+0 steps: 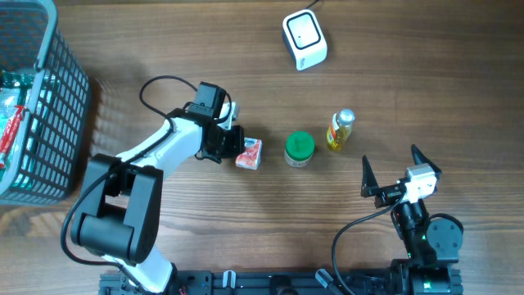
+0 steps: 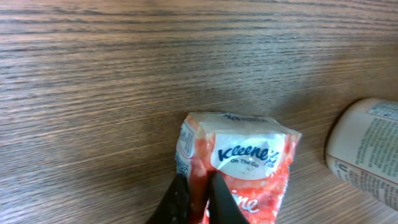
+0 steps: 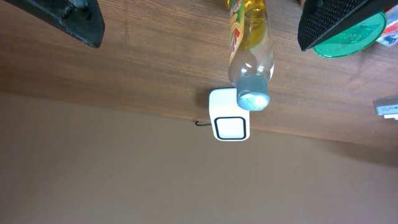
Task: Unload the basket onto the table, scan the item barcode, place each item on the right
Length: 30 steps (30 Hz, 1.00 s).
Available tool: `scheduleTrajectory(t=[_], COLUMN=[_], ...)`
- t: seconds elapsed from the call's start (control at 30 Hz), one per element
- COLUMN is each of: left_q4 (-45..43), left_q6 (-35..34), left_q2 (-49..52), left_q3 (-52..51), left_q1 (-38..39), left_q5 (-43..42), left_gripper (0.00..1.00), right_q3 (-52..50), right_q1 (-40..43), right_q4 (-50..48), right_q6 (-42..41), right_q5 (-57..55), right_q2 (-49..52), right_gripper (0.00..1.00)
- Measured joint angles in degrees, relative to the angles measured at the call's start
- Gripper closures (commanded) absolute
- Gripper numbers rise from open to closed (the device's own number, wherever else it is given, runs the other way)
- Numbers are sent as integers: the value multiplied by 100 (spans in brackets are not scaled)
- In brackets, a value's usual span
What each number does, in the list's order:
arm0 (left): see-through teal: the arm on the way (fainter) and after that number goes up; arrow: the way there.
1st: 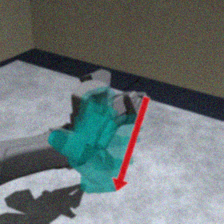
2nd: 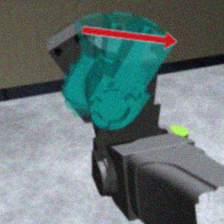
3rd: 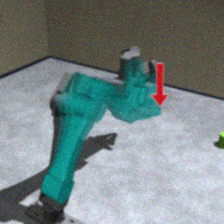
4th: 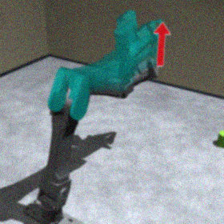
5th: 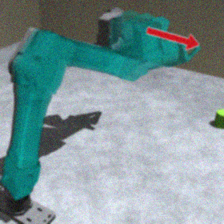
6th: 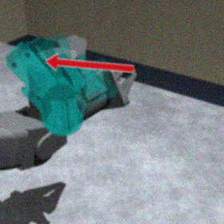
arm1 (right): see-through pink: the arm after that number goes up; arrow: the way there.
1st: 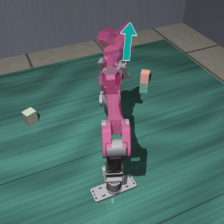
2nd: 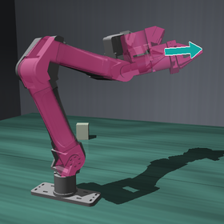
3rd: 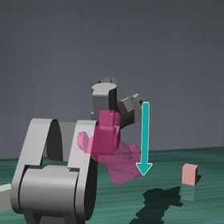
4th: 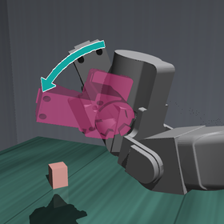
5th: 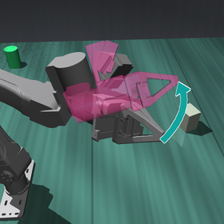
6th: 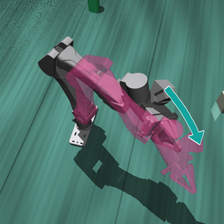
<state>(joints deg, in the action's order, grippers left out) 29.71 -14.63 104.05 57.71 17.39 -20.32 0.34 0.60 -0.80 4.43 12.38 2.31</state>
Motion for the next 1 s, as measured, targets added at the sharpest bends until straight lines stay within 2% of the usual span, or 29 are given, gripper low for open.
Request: scheduleTrajectory(t=[0.17, 0.3, 0.47, 0.6, 0.67, 0.73, 0.83, 0.9, 1.0], left_q4=[273, 487, 627, 632, 632, 636, 754, 857, 992], left_q6=[-2, -70, -155, -389, -553, -649, -433, -162, 297], left_q2=[-129, -737, -1069, -1067, -1067, -1067, -1067, -1062, -1062], left_q3=[70, 96, 205, 205, 205, 205, 205, 205, 208], left_q1=[13, 219, 1471, 2223, 2354, 2114, 1427, 579, -129], left_q5=[350, 1668, 3856, 5206, 5508, 5254, 4229, 2874, 1604], left_gripper=[96, 96, 96, 95, 94, 79, 67, 67, 71], right_q3=[0, 2, 2, 0, 2, 0, 2, 0, 2], right_q1=[0, 0, 0, 0, 0, 0, 0, 0, 0], right_q4=[0, 0, 0, 0, 0, 0, 0, 0, 0], right_q6=[-2, 0, 0, 0, 0, -2, -2, 0, -2], right_q5=[0, 0, 0, 0, 0, 0, 0, 0, 0], right_q2=[0, 0, 0, 0, 0, 0, 0, 0, 0], right_gripper=[0, 0, 0, 1, 0, 0, 0, 0, 0])
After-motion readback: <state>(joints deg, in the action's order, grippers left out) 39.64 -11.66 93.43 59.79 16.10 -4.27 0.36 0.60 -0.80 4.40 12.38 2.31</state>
